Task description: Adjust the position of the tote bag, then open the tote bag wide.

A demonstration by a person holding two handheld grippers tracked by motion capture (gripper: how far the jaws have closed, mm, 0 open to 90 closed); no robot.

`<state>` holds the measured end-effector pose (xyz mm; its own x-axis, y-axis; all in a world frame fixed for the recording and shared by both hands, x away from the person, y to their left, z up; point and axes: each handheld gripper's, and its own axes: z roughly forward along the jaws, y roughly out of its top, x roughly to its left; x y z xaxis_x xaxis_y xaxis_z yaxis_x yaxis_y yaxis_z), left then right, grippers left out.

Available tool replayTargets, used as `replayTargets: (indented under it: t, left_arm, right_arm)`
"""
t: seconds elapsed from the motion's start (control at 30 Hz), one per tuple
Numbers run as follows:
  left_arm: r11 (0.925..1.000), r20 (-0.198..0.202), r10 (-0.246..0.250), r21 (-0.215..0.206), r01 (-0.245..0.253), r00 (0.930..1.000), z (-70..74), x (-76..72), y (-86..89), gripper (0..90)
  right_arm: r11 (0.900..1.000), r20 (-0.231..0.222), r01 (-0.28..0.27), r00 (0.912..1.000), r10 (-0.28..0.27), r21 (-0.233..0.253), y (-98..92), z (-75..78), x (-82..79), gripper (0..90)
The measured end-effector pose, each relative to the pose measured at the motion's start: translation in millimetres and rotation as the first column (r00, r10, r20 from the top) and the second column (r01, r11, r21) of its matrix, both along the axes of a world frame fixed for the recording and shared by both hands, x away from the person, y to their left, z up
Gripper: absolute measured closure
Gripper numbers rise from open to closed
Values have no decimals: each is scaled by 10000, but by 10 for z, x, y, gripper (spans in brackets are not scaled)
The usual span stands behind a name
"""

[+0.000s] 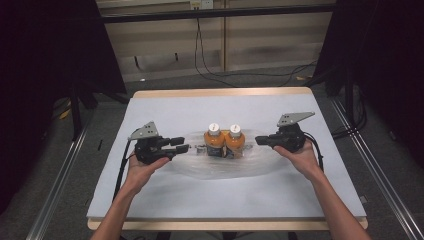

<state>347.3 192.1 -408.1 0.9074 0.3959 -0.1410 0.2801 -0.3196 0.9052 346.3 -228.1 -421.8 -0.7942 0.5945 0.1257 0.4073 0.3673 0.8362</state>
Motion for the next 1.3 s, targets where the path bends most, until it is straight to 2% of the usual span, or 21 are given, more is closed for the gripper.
replayTargets:
  t: [0.1,0.23,0.3,0.43,0.53,0.57,0.73,0.93,1.0,1.07,1.13,1.17,1.3]
  left_arm:
    - [9989,-66,-389,250,390,9992,-42,-31,-139,821]
    - [9961,-177,-736,467,744,9971,-87,-37,-321,886]
    - [9941,-152,-924,564,932,9956,-99,-35,-384,890]
    - [9919,-204,-1111,603,1122,9936,-128,-15,-512,887]
    - [9908,-178,-955,948,967,9953,-162,0,-590,851]
    - [9889,-218,-1076,1008,1093,9940,-174,0,-617,845]
    - [9849,-298,-1359,1041,1383,9903,-204,-44,-761,883]
    - [9816,-242,-1395,1284,1415,9899,-219,-77,-894,900]
    - [9835,-258,-1383,1140,1404,9900,-240,-86,-940,900]
    - [9791,-234,-1433,1426,1451,9894,-276,-88,-990,900]
    - [9790,-287,-1380,1477,1408,9900,-307,-76,-1014,900]
    - [9764,-238,-1286,1717,1307,9914,-324,-68,-1025,900]
    - [9771,-329,-1203,1727,1242,9922,-372,-44,-1048,900]
  right_arm:
    - [9999,-67,-171,9998,171,-3,67,1,8,900]
    - [9995,-136,-293,9995,291,-140,131,-10,32,900]
    - [9990,-164,-307,9994,301,-313,158,-8,42,900]
    - [9988,-134,-365,9993,361,-313,182,20,67,900]
    - [9988,-211,-377,9991,370,-327,218,3,140,900]
    - [9987,-236,-384,9990,377,-322,236,-3,169,900]
    - [9980,-382,-600,9975,592,-207,344,-38,252,900]
    - [9972,-460,-624,9971,604,-419,422,-67,335,900]
    - [9971,-503,-611,9970,589,-445,438,-68,364,900]
    - [9966,-508,-648,9968,622,-506,453,-79,392,900]
    - [9966,-529,-589,9970,559,-579,462,-95,413,900]
    - [9969,-565,-588,9968,559,-525,461,-107,432,900]
    - [9969,-733,-720,9949,695,-318,489,-133,522,900]
